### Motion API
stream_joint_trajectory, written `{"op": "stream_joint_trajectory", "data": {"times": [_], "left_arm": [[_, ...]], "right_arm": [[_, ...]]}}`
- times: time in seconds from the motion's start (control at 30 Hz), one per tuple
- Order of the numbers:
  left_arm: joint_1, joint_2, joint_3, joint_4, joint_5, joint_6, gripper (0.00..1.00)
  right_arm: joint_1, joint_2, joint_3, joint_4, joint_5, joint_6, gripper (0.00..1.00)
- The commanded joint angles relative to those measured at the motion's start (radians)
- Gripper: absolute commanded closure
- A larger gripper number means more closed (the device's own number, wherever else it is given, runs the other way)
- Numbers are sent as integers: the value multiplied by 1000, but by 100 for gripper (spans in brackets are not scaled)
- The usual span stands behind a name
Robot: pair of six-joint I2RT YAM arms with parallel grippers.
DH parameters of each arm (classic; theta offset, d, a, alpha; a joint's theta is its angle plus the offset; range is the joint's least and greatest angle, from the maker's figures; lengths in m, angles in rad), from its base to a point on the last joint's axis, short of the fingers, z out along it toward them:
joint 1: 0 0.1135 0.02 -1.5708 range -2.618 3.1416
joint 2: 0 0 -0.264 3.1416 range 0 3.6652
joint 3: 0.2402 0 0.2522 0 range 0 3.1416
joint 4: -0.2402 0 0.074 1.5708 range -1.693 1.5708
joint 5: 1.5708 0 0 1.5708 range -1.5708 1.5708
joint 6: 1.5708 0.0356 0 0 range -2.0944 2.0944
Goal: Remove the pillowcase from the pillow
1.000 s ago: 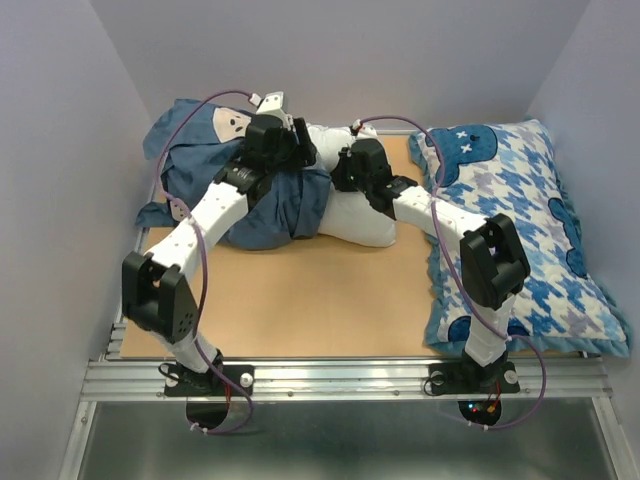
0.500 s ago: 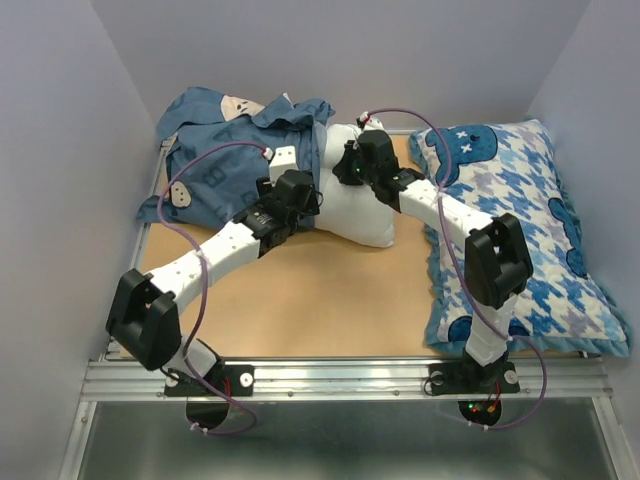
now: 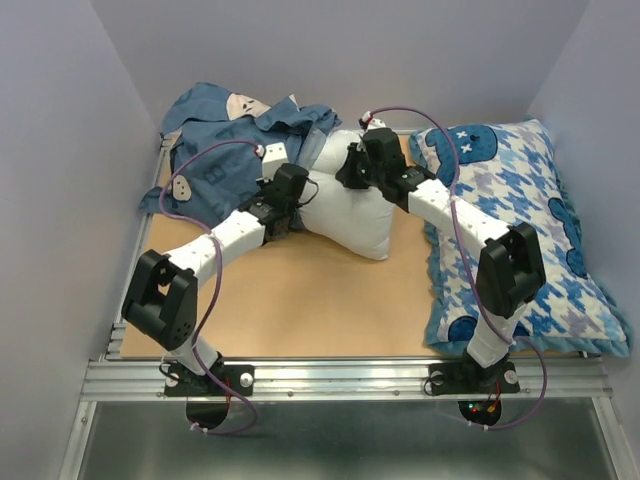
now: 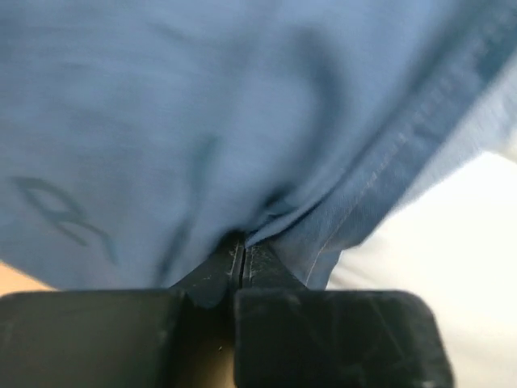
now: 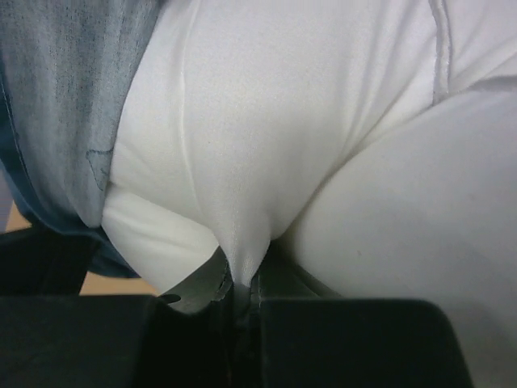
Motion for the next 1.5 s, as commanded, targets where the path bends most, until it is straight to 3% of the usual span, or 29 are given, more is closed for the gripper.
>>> {"op": "stream_joint_trajectory", "data": {"times": [0.0,0.2,0.33,0.47,0.7,0.77,0.9,0.97,1.1,1.13,1.2,1.37,1.4,1.47], "left_arm": [[144,-91,5,-76,-114,-50,100],[307,-152,0,-153,-136,-77,100],[487,-136,-7,-162,-76,-90,100],[641,-61,-38,-151,-10,-119,100],[794,44,-99,-135,74,-183,100],[782,29,-115,-108,152,-171,100],[614,-19,-139,-95,94,-159,100],[493,-22,-179,-81,80,-171,100],[385,-34,-285,-36,82,-212,100],[368,-39,-306,-18,77,-237,100],[345,-54,-357,0,80,-245,100],[344,-96,-388,17,96,-252,100],[342,-102,-385,16,105,-251,100],[339,-116,-380,17,117,-249,100]], "right_arm": [[-23,-97,42,-171,66,-21,99],[-155,-170,146,-249,13,-9,100],[-279,-192,255,-326,-64,1,99],[-333,-204,335,-372,-110,19,99],[-413,-197,439,-436,-136,24,100],[-419,-177,426,-445,-159,7,99],[-410,-163,278,-438,-211,-27,99],[-380,-163,220,-419,-161,-51,99],[-316,-163,173,-418,-57,-91,56],[-283,-167,182,-416,-15,-102,36],[-244,-177,203,-416,40,-131,21],[-36,-195,232,-404,141,-200,7],[42,-195,223,-393,149,-208,0],[122,-203,188,-374,242,-217,0]]}}
